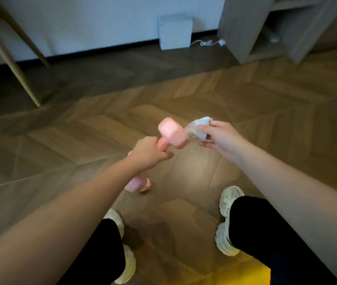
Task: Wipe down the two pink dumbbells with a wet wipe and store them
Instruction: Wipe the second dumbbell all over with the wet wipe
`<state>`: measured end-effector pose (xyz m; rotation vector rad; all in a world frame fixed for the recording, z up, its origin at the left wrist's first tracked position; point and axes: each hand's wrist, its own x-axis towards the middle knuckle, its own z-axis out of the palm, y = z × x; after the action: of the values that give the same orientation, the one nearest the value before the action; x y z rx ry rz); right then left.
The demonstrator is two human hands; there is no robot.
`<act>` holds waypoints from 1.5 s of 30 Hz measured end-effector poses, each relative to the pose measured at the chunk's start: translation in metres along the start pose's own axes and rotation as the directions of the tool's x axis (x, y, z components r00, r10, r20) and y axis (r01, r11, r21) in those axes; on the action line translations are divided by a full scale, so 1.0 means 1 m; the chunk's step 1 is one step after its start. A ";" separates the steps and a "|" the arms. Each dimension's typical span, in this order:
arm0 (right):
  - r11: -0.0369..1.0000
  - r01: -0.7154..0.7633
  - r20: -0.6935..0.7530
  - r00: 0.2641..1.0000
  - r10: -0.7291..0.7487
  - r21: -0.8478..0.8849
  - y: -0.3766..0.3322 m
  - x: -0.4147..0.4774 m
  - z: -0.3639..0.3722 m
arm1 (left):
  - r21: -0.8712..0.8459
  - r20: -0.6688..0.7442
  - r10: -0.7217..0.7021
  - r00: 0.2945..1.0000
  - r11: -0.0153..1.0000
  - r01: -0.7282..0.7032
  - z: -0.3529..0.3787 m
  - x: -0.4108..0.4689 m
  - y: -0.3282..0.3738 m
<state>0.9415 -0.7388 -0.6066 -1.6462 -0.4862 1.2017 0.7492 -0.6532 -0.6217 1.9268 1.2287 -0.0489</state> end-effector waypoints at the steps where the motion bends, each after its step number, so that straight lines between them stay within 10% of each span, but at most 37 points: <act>1: 0.999 0.000 0.035 0.999 -0.001 0.032 -0.005 -0.014 0.003 | -0.106 -0.042 -0.023 0.999 0.994 0.018 -0.011 -0.012 0.007; 9: 0.991 -0.046 0.184 0.983 0.023 0.122 -0.010 -0.057 0.027 | -0.750 -0.126 -0.138 0.982 0.662 -0.003 -0.034 -0.070 0.015; 21: 0.964 -0.227 0.350 0.922 0.167 0.138 -0.021 -0.048 0.043 | -0.833 -0.060 -0.232 0.971 0.547 0.079 -0.028 -0.054 0.013; 32: 0.982 -0.185 0.278 0.945 0.169 0.031 -0.021 -0.040 0.022 | -0.761 -0.067 -0.158 0.985 0.647 0.052 -0.026 -0.055 0.021; 39: 0.957 0.289 -0.056 0.957 -0.286 0.042 -0.025 -0.041 0.021 | -0.790 -0.101 -0.063 0.993 0.612 -0.041 -0.019 -0.058 0.015; 45: 0.752 0.646 0.231 0.758 -0.610 -0.134 -0.014 -0.056 0.035 | -0.546 -0.275 0.065 0.959 0.811 -0.211 -0.015 -0.057 0.015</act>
<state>0.8900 -0.7595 -0.5680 -1.3639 -1.2122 0.7897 0.7257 -0.6881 -0.5782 1.5017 1.0877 0.5937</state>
